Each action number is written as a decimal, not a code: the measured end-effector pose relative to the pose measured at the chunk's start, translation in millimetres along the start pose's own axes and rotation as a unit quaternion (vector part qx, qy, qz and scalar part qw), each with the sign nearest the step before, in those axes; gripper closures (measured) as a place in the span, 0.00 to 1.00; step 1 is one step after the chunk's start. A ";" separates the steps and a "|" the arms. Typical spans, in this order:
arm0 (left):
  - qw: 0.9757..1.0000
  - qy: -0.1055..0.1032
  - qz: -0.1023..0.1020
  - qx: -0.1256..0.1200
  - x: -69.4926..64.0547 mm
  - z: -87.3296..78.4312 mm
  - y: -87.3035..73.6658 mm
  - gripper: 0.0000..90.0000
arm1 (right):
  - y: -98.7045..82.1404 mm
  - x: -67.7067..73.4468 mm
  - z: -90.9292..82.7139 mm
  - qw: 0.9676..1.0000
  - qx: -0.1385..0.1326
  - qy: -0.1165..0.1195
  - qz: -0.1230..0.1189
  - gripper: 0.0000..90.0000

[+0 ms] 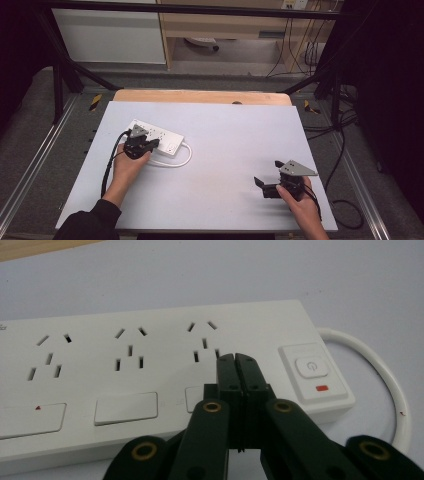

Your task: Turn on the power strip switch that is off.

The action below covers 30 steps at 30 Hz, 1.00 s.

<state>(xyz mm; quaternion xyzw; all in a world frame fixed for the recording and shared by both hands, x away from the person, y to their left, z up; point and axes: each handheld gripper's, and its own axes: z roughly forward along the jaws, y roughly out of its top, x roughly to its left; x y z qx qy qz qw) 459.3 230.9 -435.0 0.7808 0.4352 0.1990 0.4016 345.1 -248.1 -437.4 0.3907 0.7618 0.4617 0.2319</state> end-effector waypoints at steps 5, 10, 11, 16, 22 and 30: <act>1.000 -0.002 0.001 0.001 -0.9 -0.3 0.0 1.00 | 0.3 0.4 -0.3 1.000 0.000 0.001 0.000 0.03; 1.000 -0.005 0.001 0.000 -1.9 -0.3 -0.2 1.00 | 0.0 0.3 0.1 1.000 0.002 0.002 0.000 0.03; 1.000 -0.004 0.003 0.000 -2.1 -0.3 -0.1 1.00 | 0.0 0.6 0.3 1.000 0.002 0.003 0.000 0.02; 1.000 -0.003 0.006 0.001 -2.5 -0.4 0.1 1.00 | -0.2 1.1 1.2 1.000 0.005 0.002 -0.003 0.03; 1.000 -0.001 0.009 0.002 -2.6 -0.6 0.3 1.00 | -0.3 1.2 1.4 1.000 0.006 0.001 -0.004 0.03; 1.000 -0.003 0.006 -0.001 -2.2 1.0 0.4 1.00 | -0.4 1.0 1.1 1.000 0.006 0.001 -0.002 0.03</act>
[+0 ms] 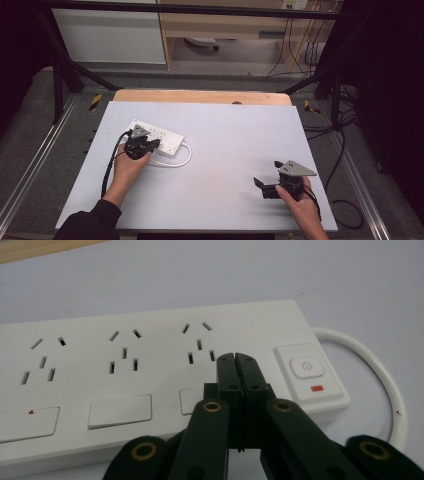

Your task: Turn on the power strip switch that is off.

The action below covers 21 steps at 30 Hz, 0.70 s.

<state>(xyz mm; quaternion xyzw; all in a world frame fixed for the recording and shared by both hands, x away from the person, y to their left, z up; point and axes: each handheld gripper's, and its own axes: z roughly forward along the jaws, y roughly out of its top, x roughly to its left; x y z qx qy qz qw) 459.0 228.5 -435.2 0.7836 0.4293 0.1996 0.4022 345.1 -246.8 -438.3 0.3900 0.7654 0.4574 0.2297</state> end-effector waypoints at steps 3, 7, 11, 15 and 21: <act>1.000 0.000 0.000 -0.001 0.2 0.6 0.2 1.00 | -0.1 -0.2 0.5 1.000 0.001 0.000 -0.001 0.03; 1.000 0.000 0.001 -0.002 0.5 0.9 0.2 1.00 | 0.0 0.3 1.1 1.000 0.001 0.001 -0.002 0.03; 1.000 0.001 0.002 -0.001 0.0 1.0 0.1 1.00 | -0.1 -0.1 0.2 1.000 0.001 -0.001 -0.001 0.03; 1.000 0.001 0.000 -0.002 0.1 1.1 0.1 1.00 | 0.0 0.1 0.2 1.000 0.000 0.000 -0.002 0.03; 1.000 0.001 -0.005 -0.005 0.3 1.5 -0.6 1.00 | 0.3 -0.2 -0.7 1.000 -0.002 -0.001 -0.002 0.03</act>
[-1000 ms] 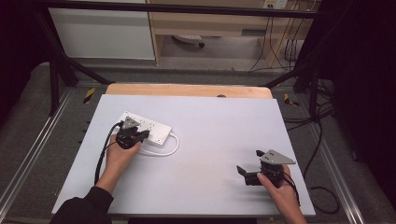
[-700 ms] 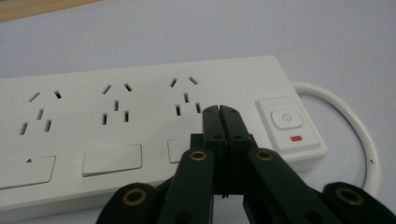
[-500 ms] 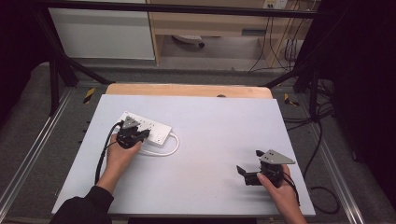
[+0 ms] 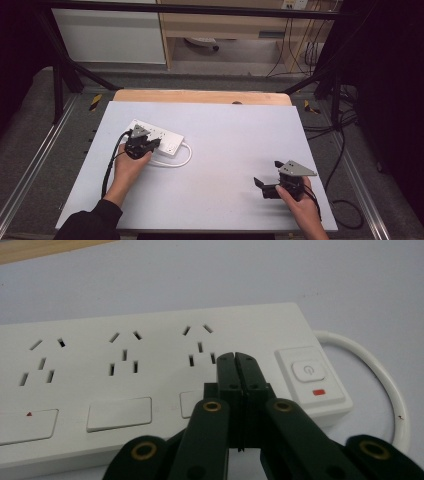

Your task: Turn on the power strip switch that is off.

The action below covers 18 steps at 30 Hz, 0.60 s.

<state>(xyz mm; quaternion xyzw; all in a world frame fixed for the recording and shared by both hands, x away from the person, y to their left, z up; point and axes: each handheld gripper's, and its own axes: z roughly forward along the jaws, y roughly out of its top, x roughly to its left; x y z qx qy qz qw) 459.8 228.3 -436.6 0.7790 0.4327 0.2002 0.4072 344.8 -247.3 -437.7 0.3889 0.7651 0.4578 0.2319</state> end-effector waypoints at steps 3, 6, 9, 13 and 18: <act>1.000 0.000 0.000 0.000 0.0 0.1 0.0 1.00 | -0.3 -0.5 -0.1 1.000 0.002 0.000 0.001 0.03; 1.000 0.002 0.003 0.001 -0.8 0.3 0.1 1.00 | -0.4 -0.3 0.2 1.000 0.002 0.000 0.001 0.03; 1.000 0.002 0.004 0.001 -0.8 0.4 0.0 1.00 | -0.3 -0.2 0.1 1.000 0.002 0.000 -0.001 0.02; 1.000 0.004 0.008 0.002 -1.5 0.6 0.0 1.00 | -0.3 -0.3 0.2 1.000 0.002 0.000 0.000 0.02; 1.000 0.009 0.010 0.007 -2.4 1.7 -0.3 1.00 | -0.7 -0.8 0.1 1.000 0.004 0.001 0.000 0.02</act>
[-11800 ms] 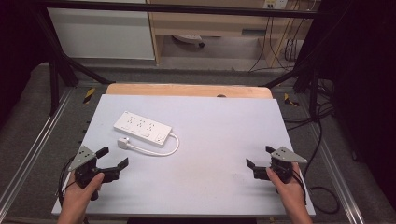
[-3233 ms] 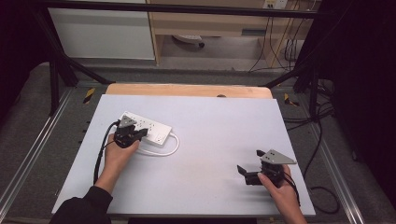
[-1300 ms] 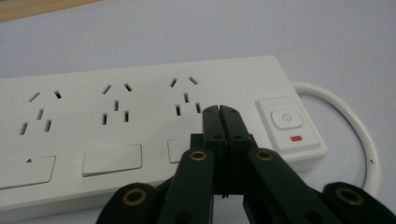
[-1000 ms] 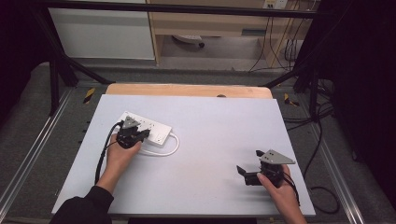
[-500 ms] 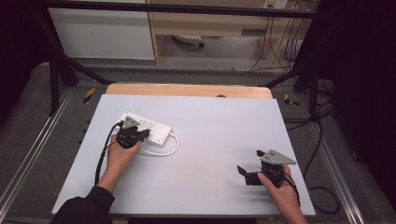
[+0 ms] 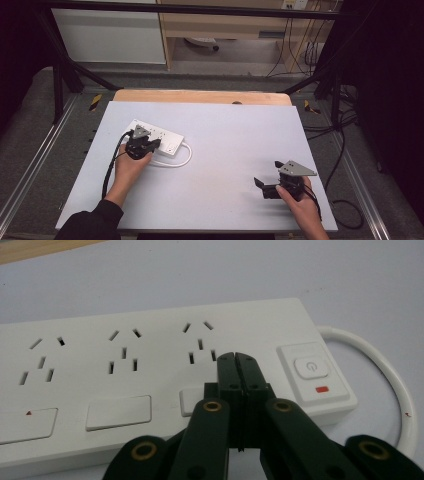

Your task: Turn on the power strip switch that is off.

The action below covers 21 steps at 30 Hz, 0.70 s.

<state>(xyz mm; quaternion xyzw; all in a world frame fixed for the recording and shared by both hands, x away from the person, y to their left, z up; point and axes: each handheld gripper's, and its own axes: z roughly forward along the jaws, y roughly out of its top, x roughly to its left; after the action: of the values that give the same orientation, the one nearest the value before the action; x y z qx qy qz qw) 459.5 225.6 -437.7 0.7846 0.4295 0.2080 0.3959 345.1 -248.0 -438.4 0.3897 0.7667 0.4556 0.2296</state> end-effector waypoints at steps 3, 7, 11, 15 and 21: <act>1.000 0.002 0.003 -0.001 -1.0 0.5 0.0 1.00 | 0.0 0.1 0.1 1.000 0.000 0.000 0.000 0.02; 1.000 -0.001 0.003 -0.002 -0.3 0.5 -0.3 1.00 | 0.1 0.8 1.2 1.000 0.002 0.001 0.000 0.02; 1.000 -0.002 0.005 -0.003 0.1 0.4 -0.4 1.00 | -0.3 0.9 1.7 1.000 0.004 -0.001 -0.003 0.02; 1.000 -0.002 0.006 -0.003 0.1 0.6 -0.4 1.00 | 0.1 1.0 0.9 1.000 0.003 -0.001 -0.001 0.02; 1.000 -0.002 0.005 -0.004 0.2 0.9 -0.4 1.00 | -0.2 0.5 0.9 1.000 0.003 -0.002 -0.001 0.02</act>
<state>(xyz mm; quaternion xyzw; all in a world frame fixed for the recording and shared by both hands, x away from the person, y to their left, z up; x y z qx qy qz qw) 460.0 225.5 -438.5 0.7854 0.4239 0.2103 0.3990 345.3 -247.2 -439.0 0.3905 0.7683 0.4521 0.2300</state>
